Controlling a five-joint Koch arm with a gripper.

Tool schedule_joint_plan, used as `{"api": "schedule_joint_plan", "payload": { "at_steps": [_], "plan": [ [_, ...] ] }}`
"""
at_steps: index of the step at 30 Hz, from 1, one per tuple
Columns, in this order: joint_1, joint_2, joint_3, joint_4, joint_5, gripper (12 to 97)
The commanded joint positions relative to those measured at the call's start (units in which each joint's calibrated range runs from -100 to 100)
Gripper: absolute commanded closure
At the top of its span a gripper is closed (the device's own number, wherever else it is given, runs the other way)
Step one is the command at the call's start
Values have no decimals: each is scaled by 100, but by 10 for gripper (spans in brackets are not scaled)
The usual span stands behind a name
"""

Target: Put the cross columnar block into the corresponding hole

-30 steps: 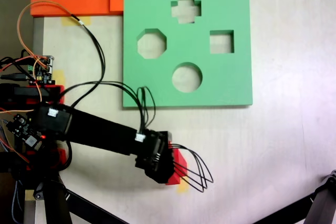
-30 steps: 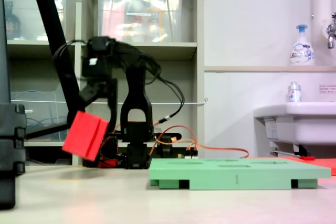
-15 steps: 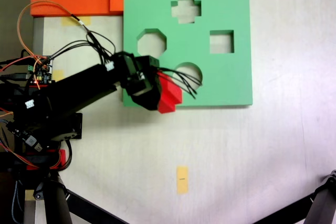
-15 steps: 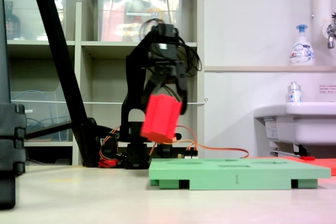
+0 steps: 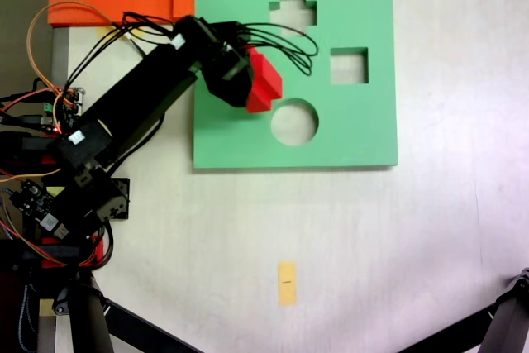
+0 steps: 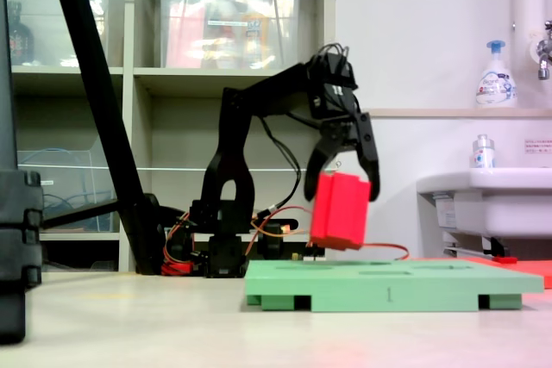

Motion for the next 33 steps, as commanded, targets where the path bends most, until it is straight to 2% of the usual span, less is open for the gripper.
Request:
{"api": "schedule_joint_plan", "payload": {
  "at_steps": [1, 8, 14, 33],
  "plan": [
    [73, 322, 858, 572, 98, 812],
    [225, 2501, 3011, 630, 230, 812],
    [357, 3604, 4218, 707, 425, 812],
    [425, 4065, 4297, 996, 444, 811]
  ]
}}
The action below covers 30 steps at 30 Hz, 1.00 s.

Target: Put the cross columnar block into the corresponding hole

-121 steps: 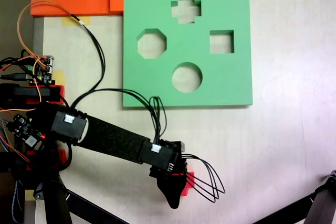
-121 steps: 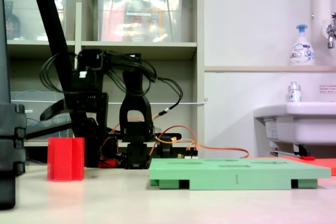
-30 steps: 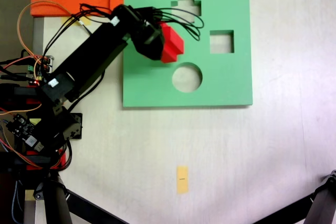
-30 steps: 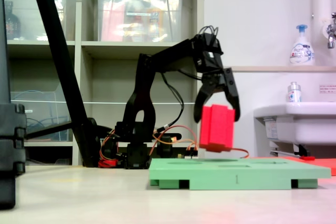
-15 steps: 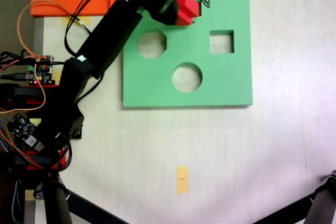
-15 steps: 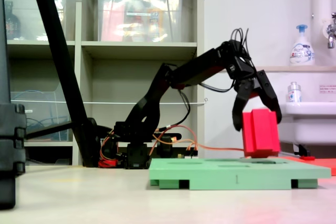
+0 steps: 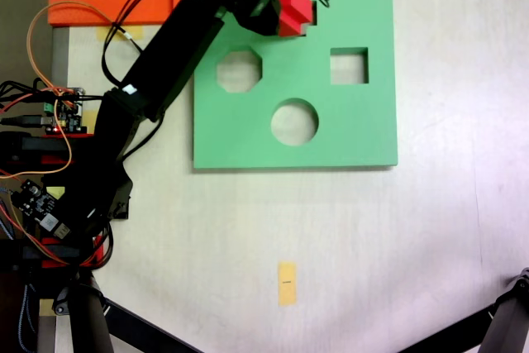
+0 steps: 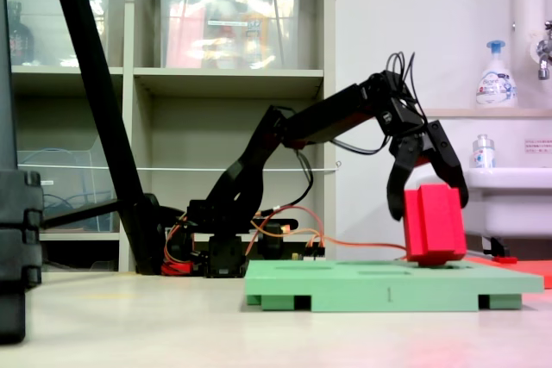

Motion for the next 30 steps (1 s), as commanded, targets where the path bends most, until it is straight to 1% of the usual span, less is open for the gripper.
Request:
{"api": "schedule_joint_plan", "payload": {
  "at_steps": [1, 17, 20, 24, 28, 30],
  "plan": [
    [29, -11, 417, 526, 44, 811],
    [20, 758, 417, 1104, 44, 804],
    [10, 953, 427, 1383, 24, 740],
    [-29, 1177, 457, 1816, -122, 620],
    [-63, 1218, 457, 1903, -239, 575],
    [-63, 1246, 457, 1913, -254, 539]
  ]
}}
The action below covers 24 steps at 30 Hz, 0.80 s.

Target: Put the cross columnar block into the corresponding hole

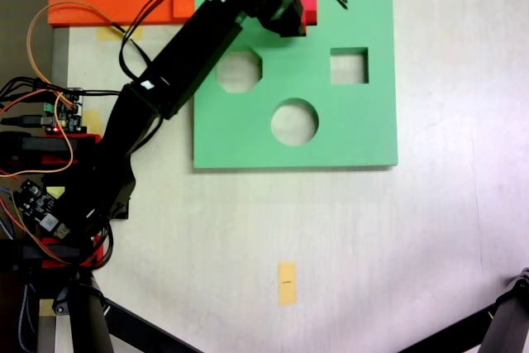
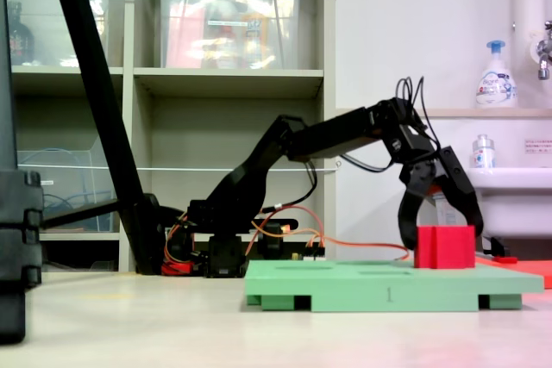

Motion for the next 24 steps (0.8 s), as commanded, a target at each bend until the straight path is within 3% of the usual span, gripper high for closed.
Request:
{"api": "schedule_joint_plan", "payload": {
  "at_steps": [1, 7, 12, 17, 24],
  "plan": [
    [0, -108, 300, 807, -34, 502],
    [63, -555, 300, 537, -20, 131],
    [127, -1533, 300, -272, -20, 132],
    [137, -3865, 300, -1707, -293, 146],
    [-357, -8349, 290, -2477, -3951, 148]
  ]
}}
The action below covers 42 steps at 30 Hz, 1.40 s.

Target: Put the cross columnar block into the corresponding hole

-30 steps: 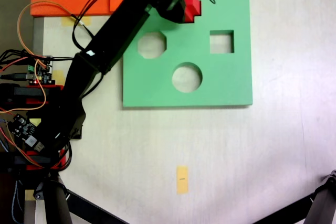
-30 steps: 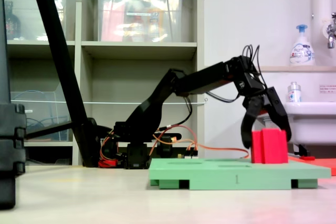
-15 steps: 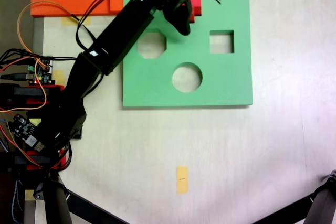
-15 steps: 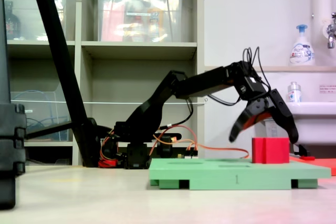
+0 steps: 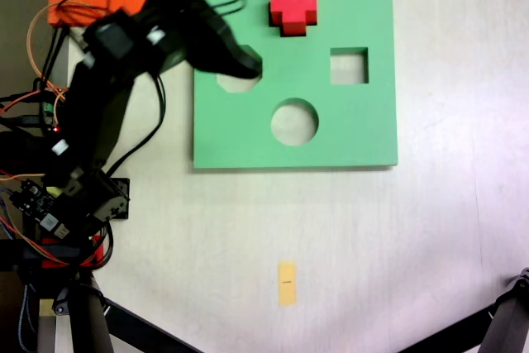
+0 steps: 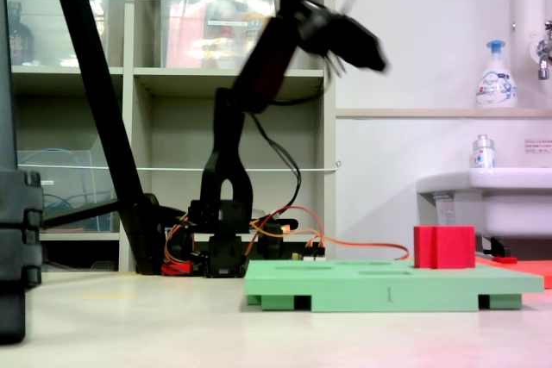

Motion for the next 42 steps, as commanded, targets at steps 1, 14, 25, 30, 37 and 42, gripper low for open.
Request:
{"api": "schedule_joint_plan", "payload": {
  "at_steps": [1, 14, 25, 30, 37, 42],
  "plan": [
    [-274, -1519, 270, -41, -1509, 205],
    [-2193, -6183, -7008, 5852, -3595, 611],
    [-2681, -6183, -12651, 8847, -3692, 574],
    [-2398, -6183, -14695, 10474, -4029, 597],
    [-2017, -6183, -16639, 10802, -4195, 597],
    [-2017, -6183, -16639, 10619, -4195, 599]
  ]
}}
